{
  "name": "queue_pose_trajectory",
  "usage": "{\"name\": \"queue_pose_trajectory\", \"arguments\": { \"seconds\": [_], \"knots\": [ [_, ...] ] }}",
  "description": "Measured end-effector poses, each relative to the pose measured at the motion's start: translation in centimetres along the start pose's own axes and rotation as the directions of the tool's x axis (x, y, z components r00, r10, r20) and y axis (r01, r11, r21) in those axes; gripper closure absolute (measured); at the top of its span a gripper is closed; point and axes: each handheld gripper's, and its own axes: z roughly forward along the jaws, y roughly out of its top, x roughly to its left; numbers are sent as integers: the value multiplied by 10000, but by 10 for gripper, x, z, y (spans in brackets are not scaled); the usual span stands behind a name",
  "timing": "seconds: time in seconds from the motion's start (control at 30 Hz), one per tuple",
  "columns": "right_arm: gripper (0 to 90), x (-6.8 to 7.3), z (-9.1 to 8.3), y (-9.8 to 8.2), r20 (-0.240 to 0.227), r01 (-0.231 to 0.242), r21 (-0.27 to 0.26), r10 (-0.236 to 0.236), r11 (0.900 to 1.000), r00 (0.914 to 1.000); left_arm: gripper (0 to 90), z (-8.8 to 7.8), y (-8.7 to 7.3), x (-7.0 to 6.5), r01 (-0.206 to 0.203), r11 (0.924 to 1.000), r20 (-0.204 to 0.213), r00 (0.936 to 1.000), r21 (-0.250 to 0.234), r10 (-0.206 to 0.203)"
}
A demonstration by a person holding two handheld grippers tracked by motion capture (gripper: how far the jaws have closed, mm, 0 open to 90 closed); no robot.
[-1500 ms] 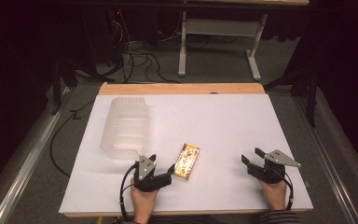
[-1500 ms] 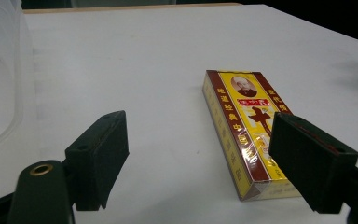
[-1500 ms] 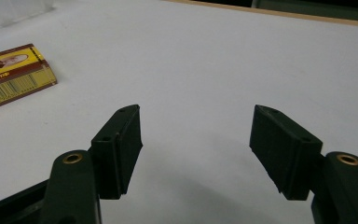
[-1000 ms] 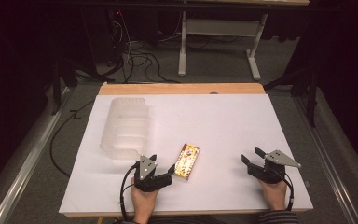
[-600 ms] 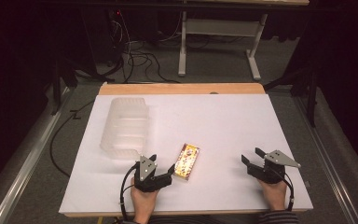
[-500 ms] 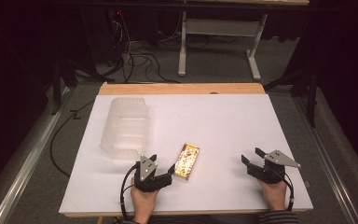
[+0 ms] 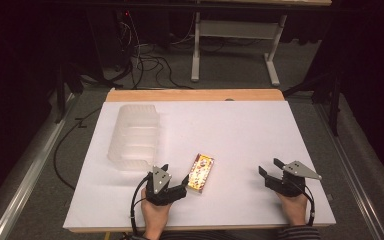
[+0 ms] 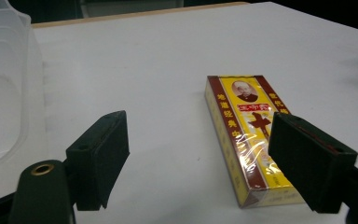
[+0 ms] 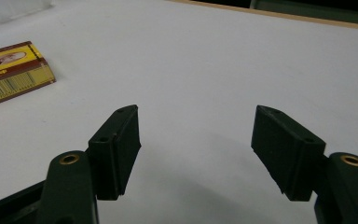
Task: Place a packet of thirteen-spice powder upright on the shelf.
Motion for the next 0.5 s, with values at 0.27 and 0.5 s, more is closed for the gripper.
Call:
{"name": "queue_pose_trajectory", "arguments": {
  "seconds": [0.27, 0.5],
  "knots": [
    [330, 0, 0, 0, 4, -3, 10, 3, 10000, 10000, 211, 4, 12, -6, -262, 9995, 439, 9987, 171, 254],
    [329, 1, 0, 0, 31, 45, 42, -45, 10000, 10000, 203, 12, 19, -9, -117, 9984, 529, 9986, 554, 87]
  ]
}}
